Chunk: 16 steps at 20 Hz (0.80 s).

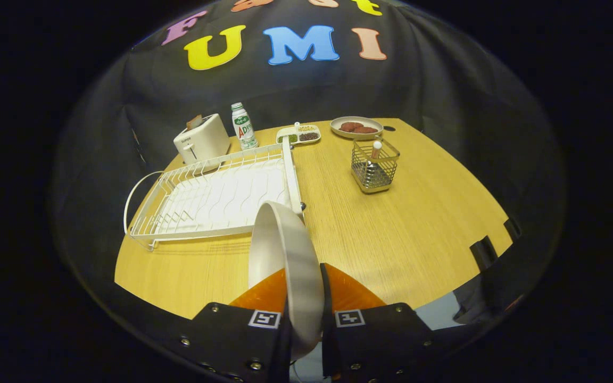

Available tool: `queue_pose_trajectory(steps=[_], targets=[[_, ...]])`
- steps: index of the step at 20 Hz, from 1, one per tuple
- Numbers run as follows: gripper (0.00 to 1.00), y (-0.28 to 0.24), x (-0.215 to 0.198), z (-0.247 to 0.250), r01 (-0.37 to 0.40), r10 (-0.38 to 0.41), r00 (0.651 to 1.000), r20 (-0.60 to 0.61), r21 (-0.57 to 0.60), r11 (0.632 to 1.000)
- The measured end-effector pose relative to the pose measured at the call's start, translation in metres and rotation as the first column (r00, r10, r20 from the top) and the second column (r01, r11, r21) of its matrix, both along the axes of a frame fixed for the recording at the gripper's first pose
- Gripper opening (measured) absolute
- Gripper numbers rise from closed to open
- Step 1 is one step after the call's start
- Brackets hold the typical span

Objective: Take the plate from the dish rack, then take the spoon from the basket and place it into the plate.

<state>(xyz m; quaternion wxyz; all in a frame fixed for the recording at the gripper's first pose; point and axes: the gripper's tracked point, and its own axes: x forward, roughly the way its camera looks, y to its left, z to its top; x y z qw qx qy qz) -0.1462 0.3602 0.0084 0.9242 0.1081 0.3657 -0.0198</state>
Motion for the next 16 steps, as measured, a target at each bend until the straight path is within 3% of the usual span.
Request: queue_pose_trajectory(steps=[7,16], targets=[[0.23,0.025,-0.002,-0.029,0.014,-0.001,0.999,-0.052,0.239,0.971],[0.25,0.038,0.000,-0.066,0.152,-0.100,0.985,-0.138,0.452,0.879]])
